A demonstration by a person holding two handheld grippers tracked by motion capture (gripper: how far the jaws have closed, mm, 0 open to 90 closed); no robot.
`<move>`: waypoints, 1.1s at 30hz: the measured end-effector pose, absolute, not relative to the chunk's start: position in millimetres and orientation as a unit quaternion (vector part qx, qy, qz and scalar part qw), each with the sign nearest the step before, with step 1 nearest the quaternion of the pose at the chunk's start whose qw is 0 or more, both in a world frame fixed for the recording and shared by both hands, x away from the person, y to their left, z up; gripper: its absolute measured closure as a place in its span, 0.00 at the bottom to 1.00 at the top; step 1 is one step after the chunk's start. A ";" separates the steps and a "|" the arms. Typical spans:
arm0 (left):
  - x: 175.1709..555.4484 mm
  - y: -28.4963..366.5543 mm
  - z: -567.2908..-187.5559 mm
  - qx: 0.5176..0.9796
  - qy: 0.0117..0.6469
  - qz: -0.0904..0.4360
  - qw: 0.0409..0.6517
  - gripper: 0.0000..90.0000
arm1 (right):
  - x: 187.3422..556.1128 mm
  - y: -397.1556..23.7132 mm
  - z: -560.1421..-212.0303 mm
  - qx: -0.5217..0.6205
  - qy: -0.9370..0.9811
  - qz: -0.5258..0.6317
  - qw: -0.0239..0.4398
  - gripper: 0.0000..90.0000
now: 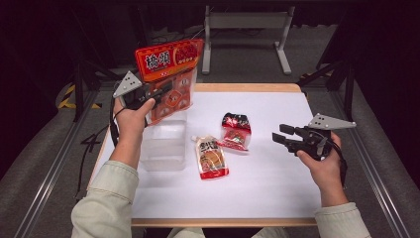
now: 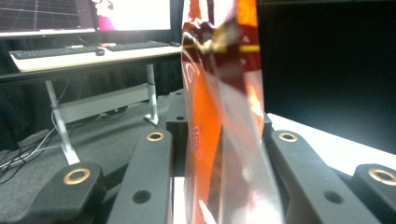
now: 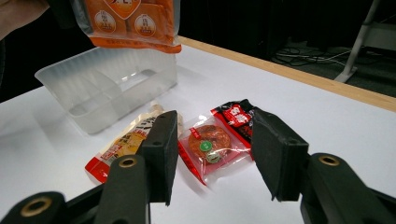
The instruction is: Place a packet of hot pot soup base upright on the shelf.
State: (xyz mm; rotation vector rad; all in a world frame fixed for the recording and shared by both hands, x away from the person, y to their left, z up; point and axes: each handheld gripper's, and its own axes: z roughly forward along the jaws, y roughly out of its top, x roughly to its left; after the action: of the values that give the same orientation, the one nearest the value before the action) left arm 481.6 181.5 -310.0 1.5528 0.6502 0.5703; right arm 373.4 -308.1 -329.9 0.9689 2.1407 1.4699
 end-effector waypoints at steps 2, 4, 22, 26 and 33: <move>481.8 183.2 -311.6 0.675 0.288 0.249 0.632 0.79 | 373.1 -307.4 -329.9 0.344 0.759 0.522 0.183 0.58; 481.9 185.7 -314.4 0.674 0.295 0.246 0.632 0.79 | 373.0 -307.4 -329.8 0.344 0.759 0.521 0.183 0.58; 479.6 199.9 -323.0 0.671 0.326 0.248 0.619 0.79 | 371.6 -309.4 -329.9 0.341 0.761 0.518 0.189 0.59; 478.8 201.5 -324.1 0.670 0.328 0.247 0.618 0.79 | 371.7 -309.6 -330.2 0.341 0.762 0.518 0.187 0.59; 479.9 197.4 -327.0 0.682 0.337 0.240 0.603 0.79 | 371.9 -307.7 -330.6 0.336 0.763 0.520 0.185 0.58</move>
State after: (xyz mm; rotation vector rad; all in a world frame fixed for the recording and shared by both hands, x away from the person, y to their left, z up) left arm 479.9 197.4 -327.0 1.5801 0.7798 0.5568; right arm 371.9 -307.7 -330.6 0.9477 2.1505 1.4643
